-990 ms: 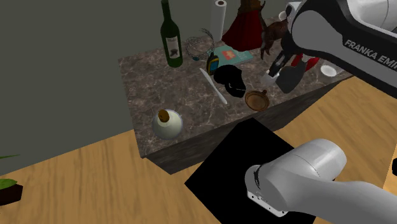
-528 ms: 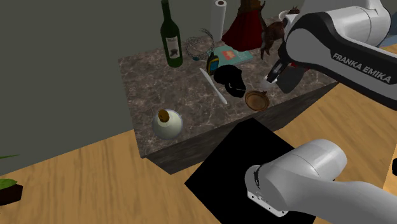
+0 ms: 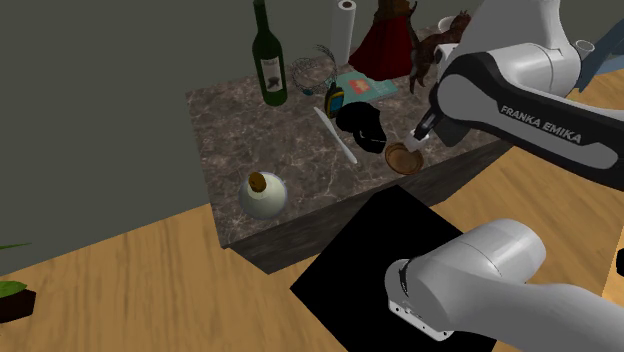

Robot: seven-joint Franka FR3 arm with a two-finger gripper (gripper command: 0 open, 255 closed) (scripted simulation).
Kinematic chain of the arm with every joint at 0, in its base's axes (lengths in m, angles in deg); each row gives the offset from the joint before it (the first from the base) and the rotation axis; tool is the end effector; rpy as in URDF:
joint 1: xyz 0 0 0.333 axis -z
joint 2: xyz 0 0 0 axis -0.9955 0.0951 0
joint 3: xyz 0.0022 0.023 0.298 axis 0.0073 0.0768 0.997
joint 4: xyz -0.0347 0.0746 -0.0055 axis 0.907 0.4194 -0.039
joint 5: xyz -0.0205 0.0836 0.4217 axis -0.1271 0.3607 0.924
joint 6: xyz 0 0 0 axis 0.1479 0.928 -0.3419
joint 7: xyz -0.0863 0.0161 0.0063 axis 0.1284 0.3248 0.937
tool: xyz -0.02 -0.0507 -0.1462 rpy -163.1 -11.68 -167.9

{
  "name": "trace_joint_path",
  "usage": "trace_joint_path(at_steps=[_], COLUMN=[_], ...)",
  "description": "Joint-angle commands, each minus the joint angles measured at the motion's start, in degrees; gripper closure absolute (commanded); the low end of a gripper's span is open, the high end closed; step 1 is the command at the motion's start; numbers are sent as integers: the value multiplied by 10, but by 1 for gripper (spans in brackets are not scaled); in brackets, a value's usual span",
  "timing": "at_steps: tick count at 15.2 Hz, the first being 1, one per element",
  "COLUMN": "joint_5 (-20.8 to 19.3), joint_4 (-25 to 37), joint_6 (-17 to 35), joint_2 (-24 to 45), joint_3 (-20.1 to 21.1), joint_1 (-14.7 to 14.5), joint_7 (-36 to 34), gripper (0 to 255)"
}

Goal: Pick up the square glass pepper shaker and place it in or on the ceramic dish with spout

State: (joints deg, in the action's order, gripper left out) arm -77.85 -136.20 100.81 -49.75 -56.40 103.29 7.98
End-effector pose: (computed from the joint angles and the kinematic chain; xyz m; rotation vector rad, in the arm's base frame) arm 0.2717 -0.2711 0.3659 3.0912 0.0428 0.0914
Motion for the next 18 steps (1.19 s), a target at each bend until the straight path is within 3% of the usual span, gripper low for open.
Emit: trace_joint_path(at_steps=[1, 5, 12, 13, 18], joint_5=[-4, -12, -12, -12, -12], joint_4=[-11, -31, -31, -31, -31], joint_6=[17, 47, 47, 47, 47], joint_2=[5, 16, 16, 16, 16], joint_3=[-5, -14, -14, -14, -14], joint_1=[1, 3, 3, 3, 3], joint_7=[-1, -2, -2, -2, -2], gripper=[255, 255, 255, 0, 0])
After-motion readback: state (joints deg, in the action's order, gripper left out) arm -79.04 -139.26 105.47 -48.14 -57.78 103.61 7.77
